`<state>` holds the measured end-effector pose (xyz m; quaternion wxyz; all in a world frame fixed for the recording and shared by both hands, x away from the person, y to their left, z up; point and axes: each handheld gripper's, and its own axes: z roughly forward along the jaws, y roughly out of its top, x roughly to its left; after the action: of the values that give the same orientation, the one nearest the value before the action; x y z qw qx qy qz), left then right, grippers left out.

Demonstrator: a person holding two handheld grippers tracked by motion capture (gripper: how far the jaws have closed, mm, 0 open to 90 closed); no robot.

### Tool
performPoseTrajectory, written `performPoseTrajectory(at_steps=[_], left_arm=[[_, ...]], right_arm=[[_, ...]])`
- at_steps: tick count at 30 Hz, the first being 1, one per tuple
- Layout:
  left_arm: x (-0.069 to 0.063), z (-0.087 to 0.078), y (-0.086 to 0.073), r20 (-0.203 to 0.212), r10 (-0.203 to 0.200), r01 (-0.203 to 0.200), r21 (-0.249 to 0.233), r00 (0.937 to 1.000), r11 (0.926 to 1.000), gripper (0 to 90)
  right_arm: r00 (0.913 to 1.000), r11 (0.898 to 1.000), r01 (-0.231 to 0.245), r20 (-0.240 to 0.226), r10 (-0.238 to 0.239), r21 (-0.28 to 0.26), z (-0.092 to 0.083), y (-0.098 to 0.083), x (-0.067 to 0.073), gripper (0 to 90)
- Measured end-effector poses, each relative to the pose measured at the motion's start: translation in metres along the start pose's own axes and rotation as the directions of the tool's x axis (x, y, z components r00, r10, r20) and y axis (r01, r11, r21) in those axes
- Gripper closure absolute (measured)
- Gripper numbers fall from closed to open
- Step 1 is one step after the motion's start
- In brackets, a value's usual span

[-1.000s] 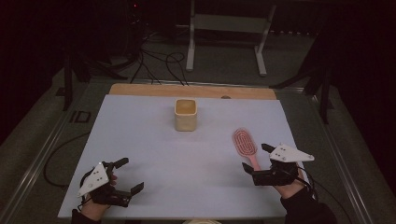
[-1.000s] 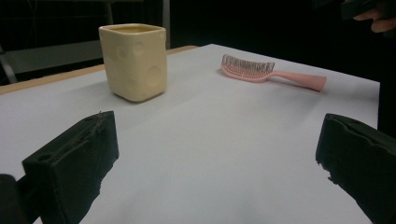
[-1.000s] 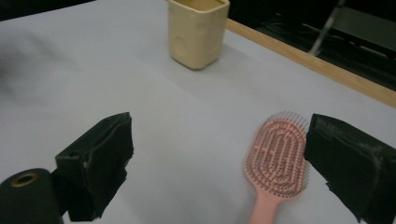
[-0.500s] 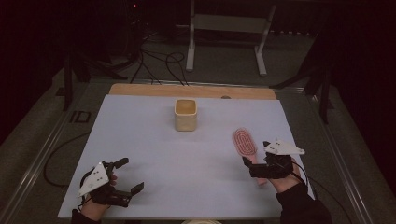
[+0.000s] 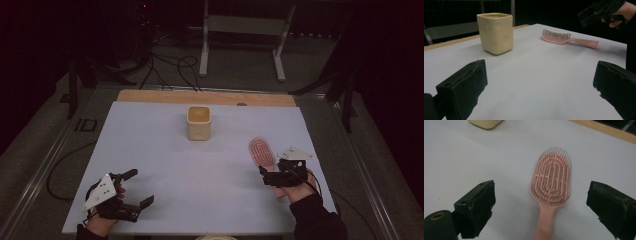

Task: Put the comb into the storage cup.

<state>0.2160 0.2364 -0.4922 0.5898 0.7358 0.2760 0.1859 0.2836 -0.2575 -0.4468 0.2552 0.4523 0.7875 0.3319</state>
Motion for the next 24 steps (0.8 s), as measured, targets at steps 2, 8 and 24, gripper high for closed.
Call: performPoseTrajectory(at_steps=[2,8,24], left_arm=[[0.0,0.0,0.0,0.0,0.002,-0.002,0.0,1.0,1.0,0.1],[0.0,0.0,0.0,-0.002,0.001,-0.001,0.0,1.0,1.0,0.1],[0.001,0.0,0.0,0.002,-0.003,0.003,0.001,1.0,1.0,0.1]], right_arm=[[0.9998,0.999,-0.019,-0.002,0.019,0.028,0.004,-0.002,-0.002,8.2],[0.9986,0.995,-0.05,-0.014,0.051,0.083,0.013,-0.005,-0.006,8.2],[0.9947,0.978,-0.091,-0.03,0.099,0.19,0.028,-0.01,-0.01,8.1]])
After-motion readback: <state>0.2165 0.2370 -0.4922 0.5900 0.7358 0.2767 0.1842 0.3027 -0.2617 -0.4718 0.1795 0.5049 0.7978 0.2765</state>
